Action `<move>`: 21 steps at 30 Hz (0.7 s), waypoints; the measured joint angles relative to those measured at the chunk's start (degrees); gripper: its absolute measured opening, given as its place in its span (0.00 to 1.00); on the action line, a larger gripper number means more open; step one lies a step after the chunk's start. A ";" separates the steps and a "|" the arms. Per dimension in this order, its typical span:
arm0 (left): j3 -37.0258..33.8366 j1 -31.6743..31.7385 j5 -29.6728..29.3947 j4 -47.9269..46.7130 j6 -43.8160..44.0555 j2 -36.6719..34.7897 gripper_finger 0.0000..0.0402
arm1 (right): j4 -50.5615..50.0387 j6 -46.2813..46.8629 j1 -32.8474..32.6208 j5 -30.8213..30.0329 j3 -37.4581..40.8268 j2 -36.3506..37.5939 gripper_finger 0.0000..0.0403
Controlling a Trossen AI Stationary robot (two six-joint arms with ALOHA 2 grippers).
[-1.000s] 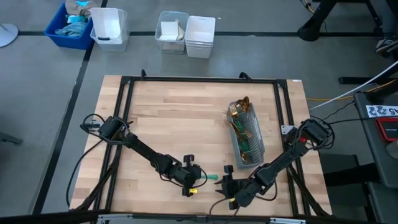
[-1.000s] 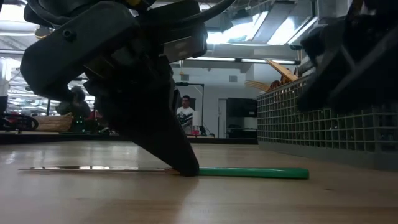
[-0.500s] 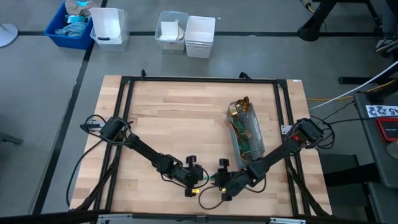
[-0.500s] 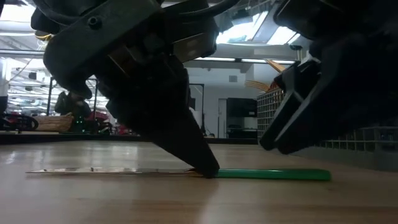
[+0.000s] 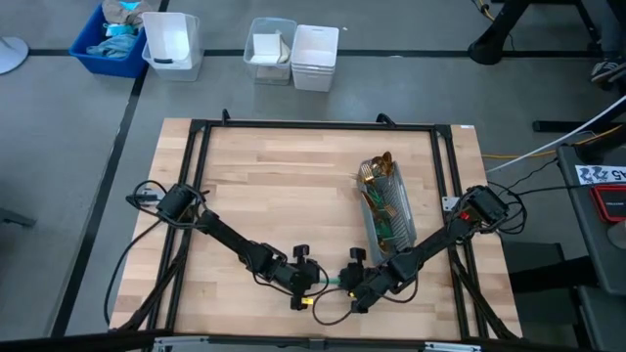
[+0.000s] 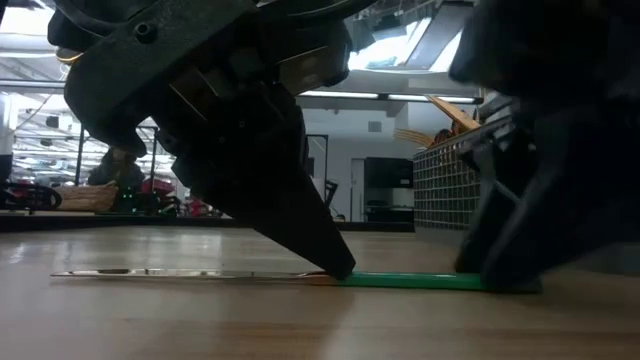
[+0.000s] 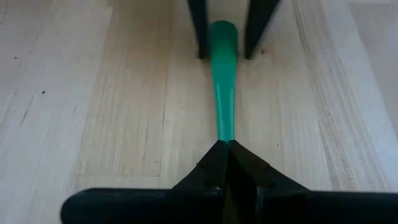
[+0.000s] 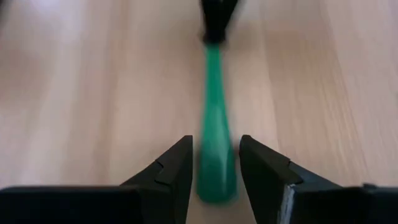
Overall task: Sort silverware
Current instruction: Put the knife into the bottom section of the basket
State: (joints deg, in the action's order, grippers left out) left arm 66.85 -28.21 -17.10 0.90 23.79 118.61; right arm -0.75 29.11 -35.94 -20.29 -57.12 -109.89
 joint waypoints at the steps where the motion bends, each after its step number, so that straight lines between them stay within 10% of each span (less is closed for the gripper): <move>1: -0.01 0.00 0.00 0.10 0.00 0.00 0.00 | -1.45 0.95 0.00 -0.07 0.00 0.00 0.33; 21: -0.09 0.00 0.17 2.54 -2.14 0.07 0.12 | -4.62 3.64 0.81 4.50 -0.15 0.26 0.33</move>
State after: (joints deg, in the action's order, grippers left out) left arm 66.76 -28.21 -16.93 3.44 21.65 118.67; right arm -5.37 32.75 -35.14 -15.80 -57.28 -109.62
